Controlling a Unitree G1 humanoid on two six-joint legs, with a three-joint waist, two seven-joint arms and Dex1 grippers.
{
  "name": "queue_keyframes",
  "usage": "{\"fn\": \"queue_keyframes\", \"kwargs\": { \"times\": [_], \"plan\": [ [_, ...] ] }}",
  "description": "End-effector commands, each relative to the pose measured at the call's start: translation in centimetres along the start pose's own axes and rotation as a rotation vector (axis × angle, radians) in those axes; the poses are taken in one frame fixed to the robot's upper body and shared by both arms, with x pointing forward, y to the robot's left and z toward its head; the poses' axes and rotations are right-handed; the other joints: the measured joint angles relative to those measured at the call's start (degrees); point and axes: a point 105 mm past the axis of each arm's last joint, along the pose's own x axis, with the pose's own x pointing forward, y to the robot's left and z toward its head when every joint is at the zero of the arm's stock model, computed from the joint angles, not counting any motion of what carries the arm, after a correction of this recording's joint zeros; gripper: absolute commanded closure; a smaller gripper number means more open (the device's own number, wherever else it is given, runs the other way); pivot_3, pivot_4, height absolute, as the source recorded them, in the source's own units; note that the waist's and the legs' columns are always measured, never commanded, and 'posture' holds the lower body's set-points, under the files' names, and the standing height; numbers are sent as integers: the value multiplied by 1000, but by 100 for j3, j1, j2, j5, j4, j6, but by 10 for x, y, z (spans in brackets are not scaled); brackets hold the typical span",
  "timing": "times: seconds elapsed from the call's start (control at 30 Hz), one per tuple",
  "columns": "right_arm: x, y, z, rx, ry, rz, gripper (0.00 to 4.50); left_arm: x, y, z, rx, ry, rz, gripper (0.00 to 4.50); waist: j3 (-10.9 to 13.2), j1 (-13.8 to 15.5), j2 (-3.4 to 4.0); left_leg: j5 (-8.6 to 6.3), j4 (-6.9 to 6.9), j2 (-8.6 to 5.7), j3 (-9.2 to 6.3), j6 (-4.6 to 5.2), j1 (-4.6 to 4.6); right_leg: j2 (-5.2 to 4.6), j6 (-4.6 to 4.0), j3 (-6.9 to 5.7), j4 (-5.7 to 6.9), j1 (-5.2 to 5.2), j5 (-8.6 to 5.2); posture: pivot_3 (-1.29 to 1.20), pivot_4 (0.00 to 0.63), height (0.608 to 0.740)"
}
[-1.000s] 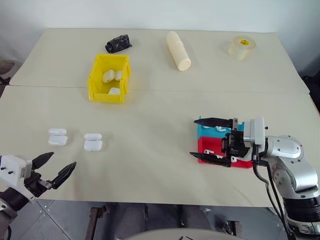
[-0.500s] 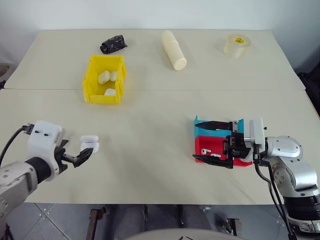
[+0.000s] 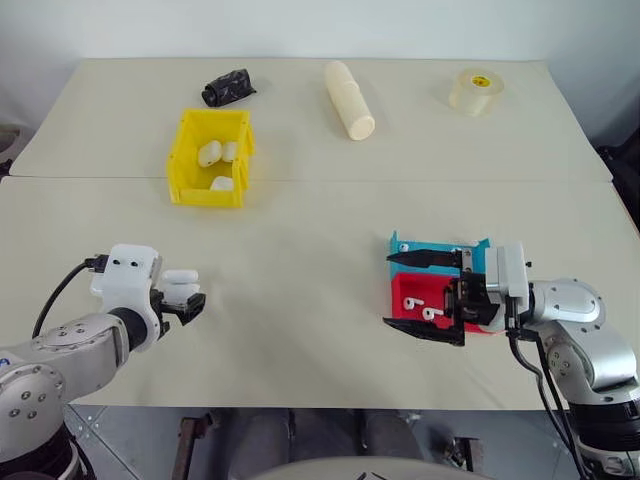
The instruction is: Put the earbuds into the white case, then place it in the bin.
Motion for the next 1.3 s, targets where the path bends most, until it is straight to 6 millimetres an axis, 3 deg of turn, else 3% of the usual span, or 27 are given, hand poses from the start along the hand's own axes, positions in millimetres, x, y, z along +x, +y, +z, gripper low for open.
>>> {"fn": "queue_keyframes", "kwargs": {
  "times": [0.03,0.2,0.43,0.57,0.63,0.73,0.83,1.03,1.17,1.3],
  "plan": [
    [-1,1,13,-39,-29,-23,0,0,-2,4,16,13,-6,23,0,0,0,0,0,-1,0,0,0,0,0,0,0,0,0,0,150,740],
    [-3,1,13,-46,-26,-47,0,7,-2,9,-2,29,2,23,0,5,0,0,2,-6,-1,0,0,-1,0,0,2,0,0,0,150,740],
    [-4,-1,13,-51,-25,-66,0,4,-9,2,11,75,-17,1700,0,-9,0,1,-2,-2,0,-1,1,-4,0,5,6,-5,0,0,150,740],
    [-4,-2,13,-52,-24,-70,0,2,-12,9,-11,44,-19,1700,0,-3,1,1,-3,-2,2,-2,1,-7,0,9,4,-5,0,0,150,740],
    [-5,-2,11,-49,-21,-73,0,1,-18,29,-3,-71,-65,1700,0,12,0,1,-2,-7,3,-2,1,-5,0,9,4,-4,0,0,150,740],
    [-7,-3,10,-46,-12,-78,0,-7,-35,58,40,-277,-237,1700,0,24,1,2,-1,-16,3,-1,-3,-3,0,2,-1,-1,0,0,150,740],
    [-12,-6,9,-51,8,-95,0,-27,-61,70,181,-490,-516,1700,1,-20,5,2,-12,-22,12,-1,-2,-3,0,0,-11,-1,0,0,150,740],
    [-27,-8,9,-60,60,-145,0,-52,-99,60,473,-772,-955,1700,3,13,13,1,-25,-11,27,-2,-2,-1,-2,-11,-35,1,-1,0,150,740],
    [-49,-7,7,-71,125,-245,0,-48,-123,47,624,-897,-1168,1700,2,109,14,1,-11,-13,17,6,-3,-10,3,-20,-33,14,2,0,150,740],
    [-79,3,3,-63,209,-368,0,-41,-146,38,608,-994,-1359,1700,2,153,13,-1,-3,-14,18,16,-5,-10,9,-19,-28,14,5,0,150,740]
  ]
}}
